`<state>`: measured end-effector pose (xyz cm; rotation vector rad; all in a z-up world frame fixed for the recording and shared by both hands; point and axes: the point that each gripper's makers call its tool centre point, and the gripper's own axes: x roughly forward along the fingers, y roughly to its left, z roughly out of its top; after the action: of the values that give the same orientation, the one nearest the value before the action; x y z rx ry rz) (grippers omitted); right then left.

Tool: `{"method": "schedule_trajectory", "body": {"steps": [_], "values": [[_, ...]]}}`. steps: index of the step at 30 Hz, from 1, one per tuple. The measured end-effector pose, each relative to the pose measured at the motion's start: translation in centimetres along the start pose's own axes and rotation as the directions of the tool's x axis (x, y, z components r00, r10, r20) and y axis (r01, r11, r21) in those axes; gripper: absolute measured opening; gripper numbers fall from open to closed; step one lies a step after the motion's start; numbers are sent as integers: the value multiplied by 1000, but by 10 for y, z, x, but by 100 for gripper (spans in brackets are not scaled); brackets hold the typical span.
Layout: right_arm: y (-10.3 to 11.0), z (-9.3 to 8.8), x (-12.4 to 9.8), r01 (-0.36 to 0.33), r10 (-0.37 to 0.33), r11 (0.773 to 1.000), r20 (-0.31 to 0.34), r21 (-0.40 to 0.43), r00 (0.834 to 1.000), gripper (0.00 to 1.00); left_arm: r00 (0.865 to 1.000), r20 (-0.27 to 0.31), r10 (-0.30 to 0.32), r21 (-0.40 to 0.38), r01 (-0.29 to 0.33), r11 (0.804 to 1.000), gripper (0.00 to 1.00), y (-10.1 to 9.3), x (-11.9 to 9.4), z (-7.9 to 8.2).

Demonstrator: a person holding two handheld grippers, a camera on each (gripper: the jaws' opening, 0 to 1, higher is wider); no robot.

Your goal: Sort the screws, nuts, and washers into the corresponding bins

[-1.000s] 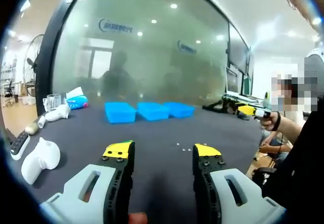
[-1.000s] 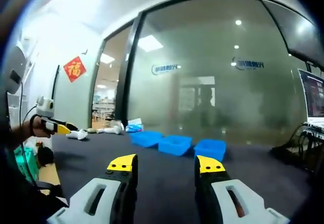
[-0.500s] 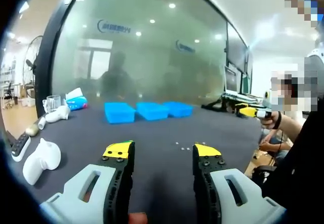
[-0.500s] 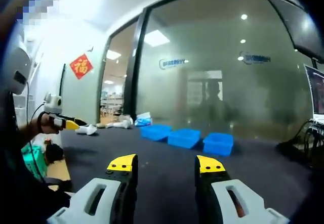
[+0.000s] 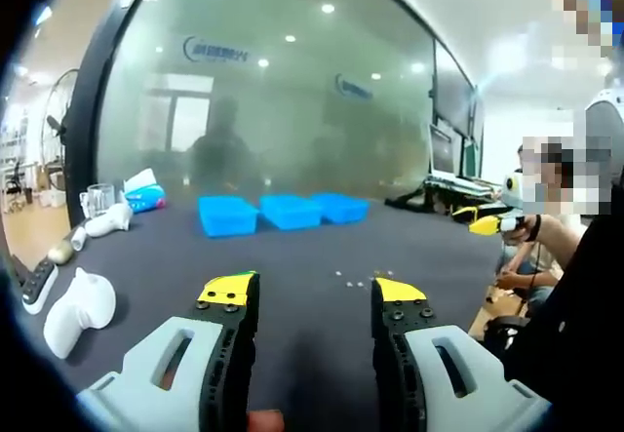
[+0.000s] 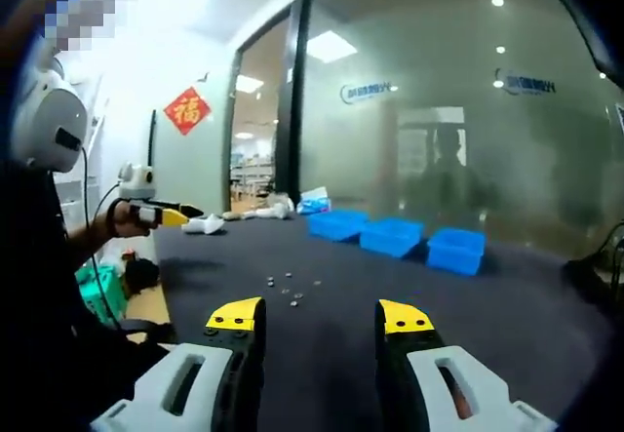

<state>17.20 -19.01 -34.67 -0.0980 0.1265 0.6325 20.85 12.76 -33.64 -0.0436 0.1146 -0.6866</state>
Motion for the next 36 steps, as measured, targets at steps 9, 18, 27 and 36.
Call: {"method": "schedule_trajectory", "body": {"steps": [9,18,27,36], "values": [[10,-5,2,-41,40,999,-27,-26,999,42,1000,-4,-5,3,5,1000,45,-1,1,0],[12,-8,2,-56,54,998,-44,-29,998,42,1000,-17,-14,11,15,1000,45,-2,4,-1],[15,-13,3,-75,73,997,-57,-26,996,42,999,-39,-33,27,34,999,45,-5,7,-3],[16,-18,3,-86,84,996,-69,-24,994,42,993,-93,-73,58,79,995,45,-7,17,-3]]}}
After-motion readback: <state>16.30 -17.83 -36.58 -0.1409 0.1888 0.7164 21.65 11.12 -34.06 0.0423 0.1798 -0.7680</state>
